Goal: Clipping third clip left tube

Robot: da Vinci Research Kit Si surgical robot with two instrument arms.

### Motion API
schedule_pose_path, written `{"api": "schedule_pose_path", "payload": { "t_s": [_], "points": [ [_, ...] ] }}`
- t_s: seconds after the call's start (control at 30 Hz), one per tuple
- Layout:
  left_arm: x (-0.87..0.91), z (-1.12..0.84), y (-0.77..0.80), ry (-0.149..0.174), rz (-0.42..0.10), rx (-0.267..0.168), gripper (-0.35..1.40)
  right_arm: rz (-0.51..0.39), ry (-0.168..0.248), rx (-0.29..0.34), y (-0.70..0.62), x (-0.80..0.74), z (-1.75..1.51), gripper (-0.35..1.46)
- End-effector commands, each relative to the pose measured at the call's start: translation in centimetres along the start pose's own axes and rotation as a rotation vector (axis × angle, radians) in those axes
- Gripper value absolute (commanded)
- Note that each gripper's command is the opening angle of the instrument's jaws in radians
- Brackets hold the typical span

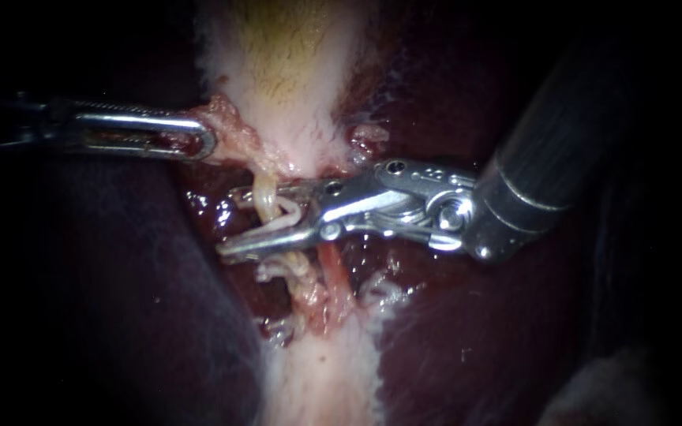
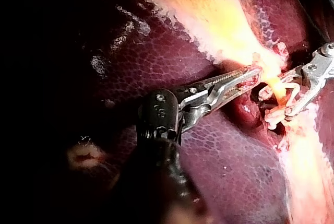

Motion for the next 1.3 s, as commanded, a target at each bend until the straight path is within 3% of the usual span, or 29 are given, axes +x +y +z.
{"api": "schedule_pose_path", "payload": {
  "t_s": [0.03, 0.2, 0.57, 0.8, 0.93, 1.03, 1.17, 1.3],
  "points": [
    [0.0, 0.0, 0.0, 0.001, 0.001, 0.0, -0.35, 0.001, 0.004, 0.003, -0.02, 0.03, 0.0, 0.49],
    [0.0, 0.0, -0.01, 0.0, 0.001, 0.0, -0.35, 0.006, 0.02, 0.01, -0.08, 0.14, -0.01, 0.48],
    [0.0, 0.0, -0.01, 0.001, 0.001, 0.0, -0.35, 0.077, 0.025, -0.001, -0.02, 0.13, -0.06, 0.34],
    [0.0, 0.0, -0.01, 0.001, 0.001, 0.0, -0.35, 0.148, 0.026, -0.001, -0.03, 0.12, -0.07, 0.17],
    [0.0, 0.0, -0.01, 0.001, 0.001, 0.0, -0.35, 0.166, 0.029, 0.001, -0.03, 0.12, -0.08, -0.07],
    [0.0, 0.0, -0.01, 0.001, 0.001, 0.0, -0.35, 0.189, 0.029, 0.002, -0.04, 0.12, -0.1, -0.35],
    [0.0, 0.0, -0.01, 0.001, 0.001, 0.0, -0.35, 0.274, -0.011, -0.014, -0.07, 0.11, -0.15, -0.35],
    [0.0, 0.0, -0.01, 0.002, 0.001, 0.003, -0.35, 0.288, -0.014, -0.014, -0.07, 0.14, -0.19, -0.35]
  ]
}}
